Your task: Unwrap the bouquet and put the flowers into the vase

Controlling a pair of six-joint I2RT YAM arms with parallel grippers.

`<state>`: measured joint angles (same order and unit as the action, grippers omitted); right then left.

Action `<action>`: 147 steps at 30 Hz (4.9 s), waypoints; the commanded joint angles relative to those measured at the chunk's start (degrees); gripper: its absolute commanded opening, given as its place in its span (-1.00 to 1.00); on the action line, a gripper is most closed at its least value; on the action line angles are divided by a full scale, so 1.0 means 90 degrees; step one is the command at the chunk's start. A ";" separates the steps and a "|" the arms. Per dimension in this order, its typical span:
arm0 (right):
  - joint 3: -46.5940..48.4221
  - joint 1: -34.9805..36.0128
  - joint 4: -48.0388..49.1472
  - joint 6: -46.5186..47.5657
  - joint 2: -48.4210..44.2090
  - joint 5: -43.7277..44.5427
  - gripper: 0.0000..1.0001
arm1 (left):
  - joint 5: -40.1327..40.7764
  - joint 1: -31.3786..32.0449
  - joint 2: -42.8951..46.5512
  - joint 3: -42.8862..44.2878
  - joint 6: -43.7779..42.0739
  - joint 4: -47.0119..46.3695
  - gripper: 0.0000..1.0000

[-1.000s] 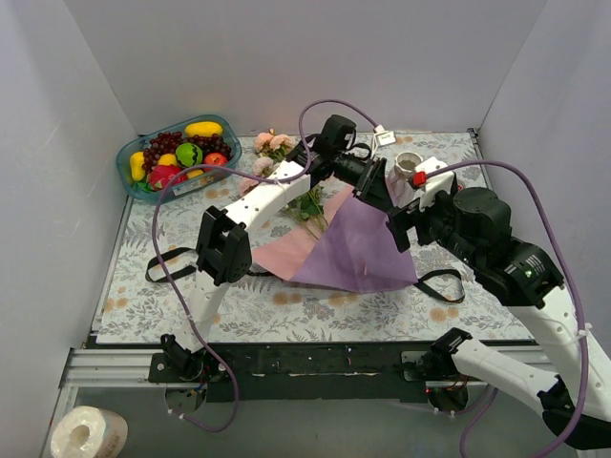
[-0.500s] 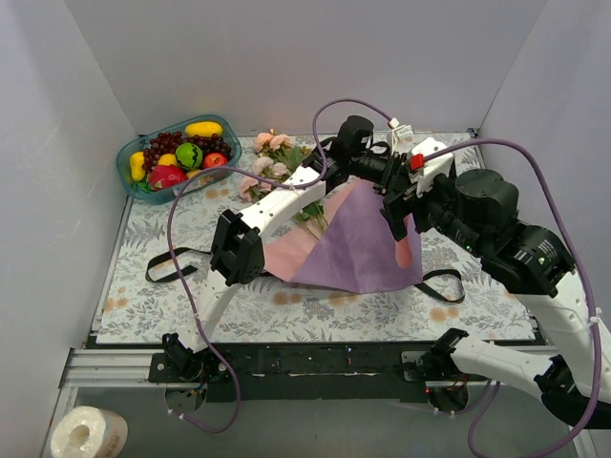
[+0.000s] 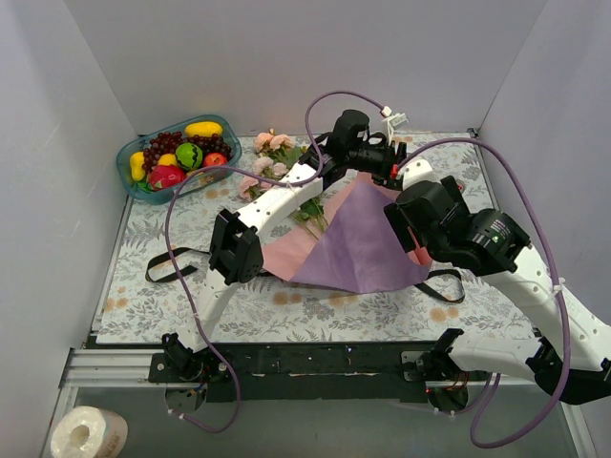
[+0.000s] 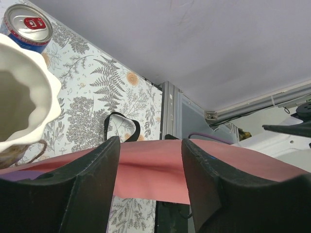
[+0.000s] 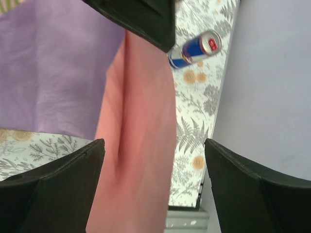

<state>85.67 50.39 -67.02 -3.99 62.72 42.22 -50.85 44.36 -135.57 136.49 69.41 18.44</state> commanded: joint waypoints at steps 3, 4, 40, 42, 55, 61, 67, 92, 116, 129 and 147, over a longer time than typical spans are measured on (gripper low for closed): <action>0.0013 0.0045 -0.0844 -0.1461 -0.0211 0.0914 0.78 | 0.0240 -0.0308 0.0795 -0.0398 -0.0523 0.0470 0.28; -0.0016 0.0036 -0.0854 -0.1480 -0.0221 0.0953 0.78 | 0.0279 -0.0397 0.0941 -0.0612 -0.0621 0.0616 0.42; 0.0071 0.0026 -0.0707 -0.1696 -0.0582 0.0905 0.56 | 0.0475 -0.1364 0.2280 -0.5341 -0.2926 0.1358 0.20; 0.0100 0.0026 -0.0649 -0.1666 -0.0582 0.0895 0.56 | 0.0183 -0.1355 0.2260 -0.5302 -0.3072 0.1583 -0.28; 0.0071 0.0016 -0.0561 -0.1578 -0.0660 0.0895 0.56 | 0.0571 -0.1413 0.2670 -0.5517 -0.4215 0.2960 -1.00; -0.0016 0.0016 -0.0600 -0.1646 -0.0758 0.0827 0.56 | 0.1177 -0.1900 0.3343 -0.5556 -0.4821 0.3555 -1.00; -0.0290 0.0016 -0.0551 -0.1734 -0.0875 0.0661 0.56 | 0.1673 -0.2809 0.3949 -0.5468 -0.5873 0.4482 -1.00; -0.1274 0.0026 0.1440 -0.1559 -0.1002 -0.0861 0.56 | 0.2359 -0.2976 0.9532 -0.8729 -1.0699 0.6507 -1.00; -0.2429 0.2135 0.4020 -0.2535 0.0403 -0.2025 0.54 | 0.2418 -0.2976 1.1246 -0.8184 -0.8661 0.5130 0.96; -0.2507 0.3608 0.4186 -0.2672 0.0609 -0.2425 0.49 | 0.4417 -0.2966 1.0132 -0.6192 -0.4787 0.1979 0.96; -0.1365 0.5495 0.3405 -0.3082 -0.0542 -0.1052 0.93 | 0.4274 -0.2966 0.8617 -0.6483 -0.4196 0.2619 0.96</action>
<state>69.21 99.68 -34.83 -30.11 62.08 24.45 -10.39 17.58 -60.34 78.67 31.42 40.71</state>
